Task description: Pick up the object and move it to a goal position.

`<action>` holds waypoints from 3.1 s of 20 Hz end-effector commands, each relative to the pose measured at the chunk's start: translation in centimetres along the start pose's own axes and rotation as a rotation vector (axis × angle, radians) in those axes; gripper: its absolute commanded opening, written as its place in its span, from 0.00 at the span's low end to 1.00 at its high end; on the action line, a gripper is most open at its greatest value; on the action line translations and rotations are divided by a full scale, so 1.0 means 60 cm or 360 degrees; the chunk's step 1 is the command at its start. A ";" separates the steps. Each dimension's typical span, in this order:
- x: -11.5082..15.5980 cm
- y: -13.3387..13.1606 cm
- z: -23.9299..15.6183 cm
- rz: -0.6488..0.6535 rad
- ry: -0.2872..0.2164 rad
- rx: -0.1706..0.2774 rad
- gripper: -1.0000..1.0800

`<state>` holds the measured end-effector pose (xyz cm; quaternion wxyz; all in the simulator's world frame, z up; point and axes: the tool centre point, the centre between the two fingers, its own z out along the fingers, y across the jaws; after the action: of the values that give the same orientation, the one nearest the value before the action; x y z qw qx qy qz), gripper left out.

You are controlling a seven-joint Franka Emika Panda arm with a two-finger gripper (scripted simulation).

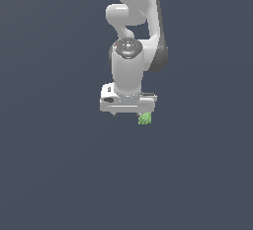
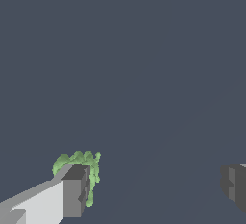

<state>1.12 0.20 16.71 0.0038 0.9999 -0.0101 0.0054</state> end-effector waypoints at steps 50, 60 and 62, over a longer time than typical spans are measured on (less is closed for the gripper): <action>-0.124 -0.156 0.170 0.0044 -0.0018 0.0011 0.96; -0.124 -0.157 0.210 0.0046 -0.0018 0.0012 0.00; -0.124 -0.157 0.210 0.0046 -0.0018 0.0012 0.00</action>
<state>-6.00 9.68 4.07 -0.0001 0.9997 -0.0244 0.0000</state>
